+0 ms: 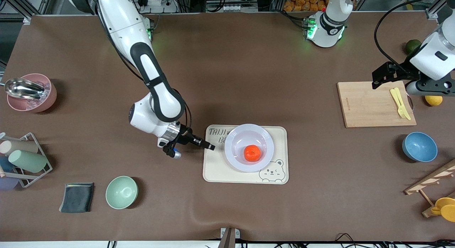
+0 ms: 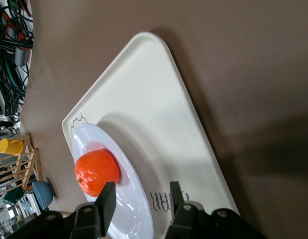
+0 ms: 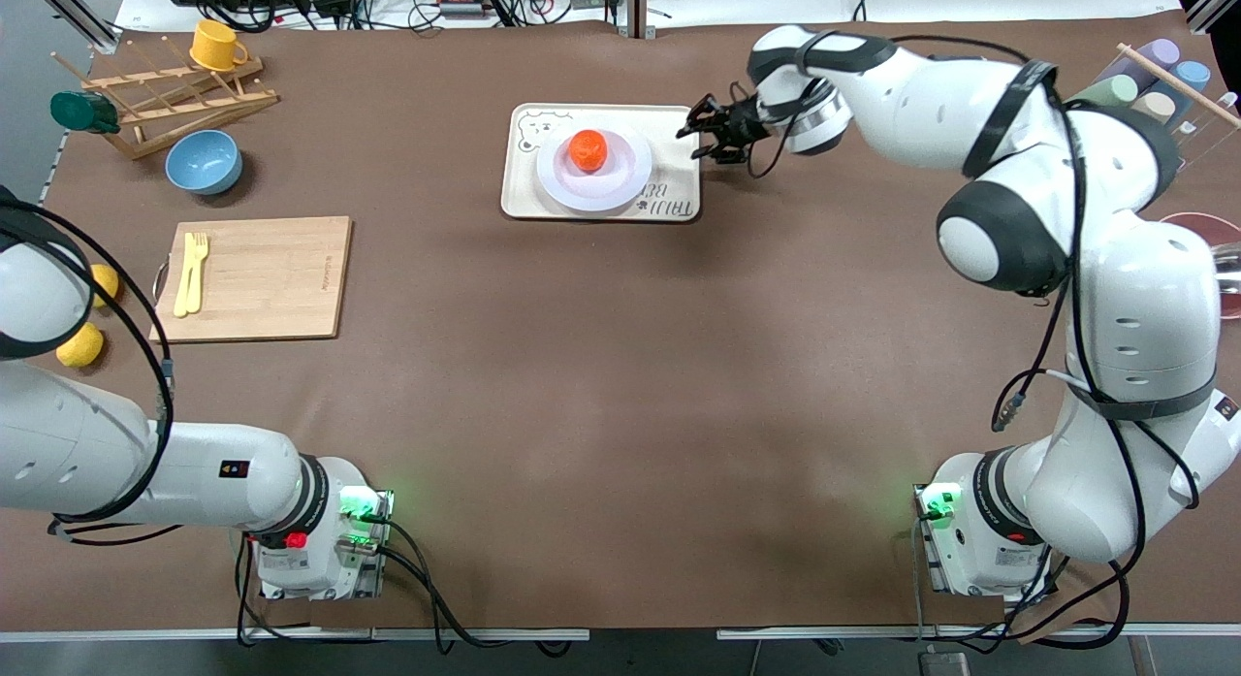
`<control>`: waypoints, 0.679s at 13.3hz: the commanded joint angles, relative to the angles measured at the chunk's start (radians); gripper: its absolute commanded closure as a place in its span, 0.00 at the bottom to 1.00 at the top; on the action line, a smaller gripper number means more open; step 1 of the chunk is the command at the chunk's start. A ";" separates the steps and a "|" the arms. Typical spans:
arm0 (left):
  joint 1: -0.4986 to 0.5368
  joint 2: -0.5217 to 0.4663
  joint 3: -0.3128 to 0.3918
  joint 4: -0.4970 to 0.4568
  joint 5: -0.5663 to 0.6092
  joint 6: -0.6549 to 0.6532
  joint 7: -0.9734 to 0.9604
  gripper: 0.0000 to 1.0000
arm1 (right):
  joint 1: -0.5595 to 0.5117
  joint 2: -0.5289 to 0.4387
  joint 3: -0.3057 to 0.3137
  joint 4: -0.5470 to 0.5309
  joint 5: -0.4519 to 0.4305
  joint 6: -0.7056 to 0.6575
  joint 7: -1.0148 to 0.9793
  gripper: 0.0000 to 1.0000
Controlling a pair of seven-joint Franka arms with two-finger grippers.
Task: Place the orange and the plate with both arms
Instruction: 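Open the right gripper and draw it back from the plate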
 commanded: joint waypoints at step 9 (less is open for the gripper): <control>0.003 -0.013 0.001 0.015 0.014 -0.061 -0.013 0.00 | -0.382 -0.086 0.014 0.064 -0.564 -0.380 0.019 0.20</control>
